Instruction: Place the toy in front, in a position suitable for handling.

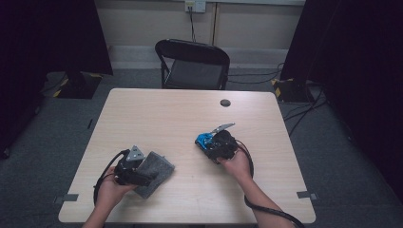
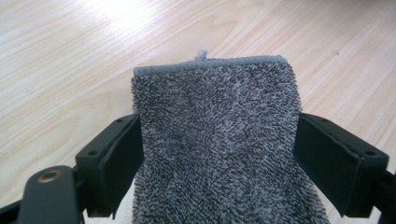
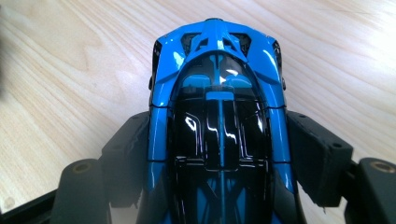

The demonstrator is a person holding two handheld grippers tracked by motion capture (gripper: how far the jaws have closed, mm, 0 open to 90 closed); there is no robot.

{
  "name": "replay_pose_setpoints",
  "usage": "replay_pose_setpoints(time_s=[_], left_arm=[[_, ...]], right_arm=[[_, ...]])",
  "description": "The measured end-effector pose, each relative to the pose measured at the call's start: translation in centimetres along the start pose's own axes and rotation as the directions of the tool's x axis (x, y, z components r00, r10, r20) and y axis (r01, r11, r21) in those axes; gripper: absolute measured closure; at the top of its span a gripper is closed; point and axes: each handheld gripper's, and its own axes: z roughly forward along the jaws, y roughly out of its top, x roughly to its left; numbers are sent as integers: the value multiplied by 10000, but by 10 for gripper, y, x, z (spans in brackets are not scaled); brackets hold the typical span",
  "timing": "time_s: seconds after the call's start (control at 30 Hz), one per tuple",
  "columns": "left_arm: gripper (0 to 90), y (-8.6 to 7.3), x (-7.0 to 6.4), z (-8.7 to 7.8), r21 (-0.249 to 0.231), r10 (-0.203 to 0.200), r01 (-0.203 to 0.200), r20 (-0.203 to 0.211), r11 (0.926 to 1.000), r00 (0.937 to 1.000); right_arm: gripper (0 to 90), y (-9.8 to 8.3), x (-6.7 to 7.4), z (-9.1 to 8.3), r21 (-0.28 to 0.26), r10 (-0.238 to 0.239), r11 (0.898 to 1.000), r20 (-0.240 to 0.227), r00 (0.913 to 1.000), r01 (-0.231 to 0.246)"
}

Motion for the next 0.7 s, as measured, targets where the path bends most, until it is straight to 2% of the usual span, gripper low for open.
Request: replay_pose_setpoints(time_s=[0.33,0.5,0.6,0.7], left_arm=[[158,-1,1,0,-23,-90,90,51,10000,9999],[158,-2,3,0,46,-50,50,57,10000,10000],[158,-3,3,0,1,-137,137,82,9999,9999],[158,-3,3,-1,11,-120,120,44,9999,9999]], right_arm=[[284,14,6,16,89,-293,9995,-168,9994,295],[283,12,11,25,140,-476,9988,-197,9987,479],[283,10,10,26,26,-371,9993,-278,9989,372],[282,11,10,27,63,-478,9988,-283,9985,480]])
